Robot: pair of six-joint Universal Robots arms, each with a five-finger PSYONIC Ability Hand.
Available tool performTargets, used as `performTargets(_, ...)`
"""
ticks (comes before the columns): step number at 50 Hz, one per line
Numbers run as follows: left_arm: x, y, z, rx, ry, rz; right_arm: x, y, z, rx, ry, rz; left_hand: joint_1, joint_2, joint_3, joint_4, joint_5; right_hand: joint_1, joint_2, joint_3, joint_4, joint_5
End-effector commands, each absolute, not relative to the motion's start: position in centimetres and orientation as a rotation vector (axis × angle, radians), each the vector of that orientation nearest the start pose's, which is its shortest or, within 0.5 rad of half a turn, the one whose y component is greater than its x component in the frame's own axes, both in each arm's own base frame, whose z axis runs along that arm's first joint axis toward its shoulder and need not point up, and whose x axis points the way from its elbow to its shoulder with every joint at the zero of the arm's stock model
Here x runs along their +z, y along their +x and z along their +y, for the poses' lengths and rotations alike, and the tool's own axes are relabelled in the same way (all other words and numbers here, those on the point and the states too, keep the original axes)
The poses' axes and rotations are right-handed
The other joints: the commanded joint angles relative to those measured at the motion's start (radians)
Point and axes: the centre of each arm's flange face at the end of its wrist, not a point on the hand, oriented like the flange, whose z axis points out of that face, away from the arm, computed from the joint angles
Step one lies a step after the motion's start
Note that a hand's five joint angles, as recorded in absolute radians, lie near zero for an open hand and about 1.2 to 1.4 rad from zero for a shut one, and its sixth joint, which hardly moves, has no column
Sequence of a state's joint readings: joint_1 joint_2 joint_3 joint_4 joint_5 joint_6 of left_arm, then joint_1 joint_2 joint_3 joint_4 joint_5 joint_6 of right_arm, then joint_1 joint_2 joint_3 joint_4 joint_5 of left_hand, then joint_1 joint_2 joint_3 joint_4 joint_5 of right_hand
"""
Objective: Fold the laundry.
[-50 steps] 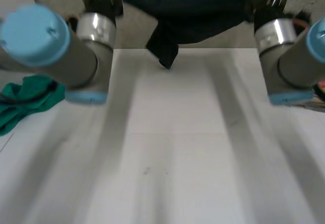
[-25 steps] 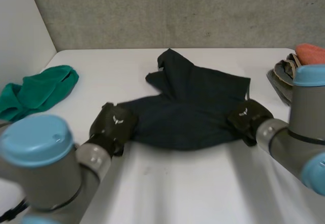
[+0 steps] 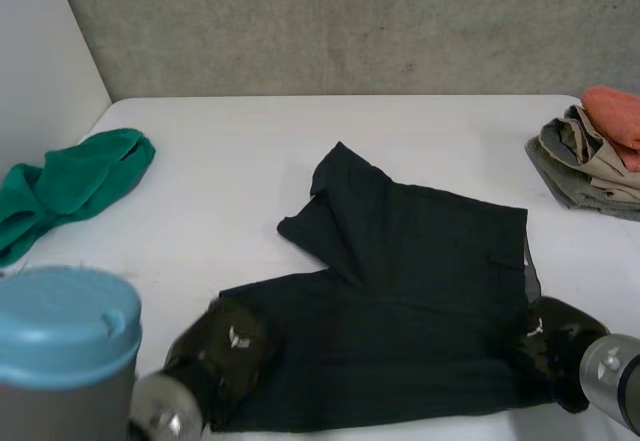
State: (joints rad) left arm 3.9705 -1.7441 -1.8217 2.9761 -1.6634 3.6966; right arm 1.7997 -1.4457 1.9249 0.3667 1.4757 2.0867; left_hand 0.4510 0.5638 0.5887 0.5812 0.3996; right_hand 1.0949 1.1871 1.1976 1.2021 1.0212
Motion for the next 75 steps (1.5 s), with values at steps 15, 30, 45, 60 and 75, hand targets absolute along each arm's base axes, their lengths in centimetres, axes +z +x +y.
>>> performTargets(15, 14.8, -33.9, -29.4, -2.047, 1.463, 2.130, 14.7, 19.5, -19.6, -1.258, -1.766, 2.472, 0.294, 0.181, 0.156, 0.164, 0.171, 0.301, 0.209, 0.199, 0.194, 0.201)
performTargets(30, 10.5, -35.3, -33.1, -2.027, 1.483, 2.165, 14.2, 19.3, -19.9, -1.260, -1.757, 2.486, 0.382, 0.269, 0.244, 0.252, 0.259, 0.301, 0.209, 0.199, 0.194, 0.201)
performTargets(45, 12.5, -33.2, -33.2, -1.915, 1.207, 2.151, 14.1, 19.3, -20.1, -1.288, -1.718, 2.492, 0.945, 0.832, 0.808, 0.815, 0.822, 0.301, 0.209, 0.199, 0.194, 0.201)
performTargets(60, 14.2, -33.5, -26.4, -1.831, 1.243, 2.124, 14.4, 19.7, -20.2, -1.317, -1.675, 2.490, 0.945, 0.832, 0.808, 0.815, 0.822, 0.301, 0.209, 0.199, 0.194, 0.201)
performTargets(75, 16.8, -31.5, -24.2, -1.810, 1.216, 2.150, 14.7, 19.3, -20.5, -1.336, -1.646, 2.514, 0.062, -0.051, -0.076, -0.068, -0.061, 0.301, 0.209, 0.199, 0.194, 0.201)
